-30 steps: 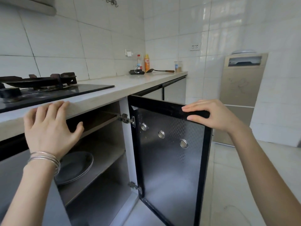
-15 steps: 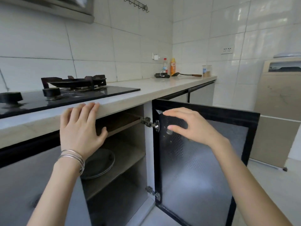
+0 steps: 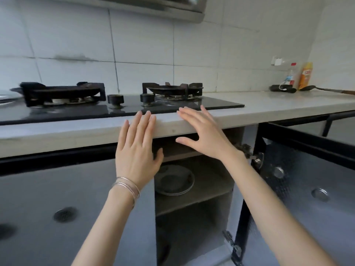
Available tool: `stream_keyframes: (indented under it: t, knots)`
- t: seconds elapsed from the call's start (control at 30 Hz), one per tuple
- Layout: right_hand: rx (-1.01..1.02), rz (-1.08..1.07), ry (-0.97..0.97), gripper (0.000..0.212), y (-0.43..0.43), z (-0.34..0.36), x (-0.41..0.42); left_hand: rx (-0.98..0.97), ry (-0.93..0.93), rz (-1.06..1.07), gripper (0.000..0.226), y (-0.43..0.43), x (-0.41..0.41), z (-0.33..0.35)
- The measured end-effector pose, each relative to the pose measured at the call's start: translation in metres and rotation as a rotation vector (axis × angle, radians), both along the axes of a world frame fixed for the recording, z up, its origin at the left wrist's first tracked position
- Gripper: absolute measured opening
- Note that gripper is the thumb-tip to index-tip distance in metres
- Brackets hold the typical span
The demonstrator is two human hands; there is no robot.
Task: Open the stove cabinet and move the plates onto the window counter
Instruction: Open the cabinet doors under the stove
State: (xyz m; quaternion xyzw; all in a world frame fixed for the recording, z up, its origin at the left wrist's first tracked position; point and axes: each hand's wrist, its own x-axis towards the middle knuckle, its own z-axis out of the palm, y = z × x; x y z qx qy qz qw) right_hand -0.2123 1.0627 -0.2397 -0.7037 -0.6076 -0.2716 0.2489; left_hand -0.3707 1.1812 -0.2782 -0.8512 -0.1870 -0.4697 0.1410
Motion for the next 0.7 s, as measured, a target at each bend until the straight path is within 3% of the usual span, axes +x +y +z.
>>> stream_keyframes:
  t: [0.27, 0.53, 0.7]
  knots:
    - [0.2, 0.148, -0.079, 0.06, 0.018, -0.01, 0.016, -0.014, -0.067, -0.016, 0.064, 0.0, -0.024, -0.015]
    - [0.29, 0.2, -0.1, 0.056, 0.026, -0.017, 0.021, 0.003, -0.003, 0.052, 0.063, -0.005, -0.031, -0.02]
    - [0.26, 0.168, -0.008, 0.056, 0.021, -0.012, 0.012, -0.024, 0.107, 0.055, 0.061, -0.009, -0.039, -0.023]
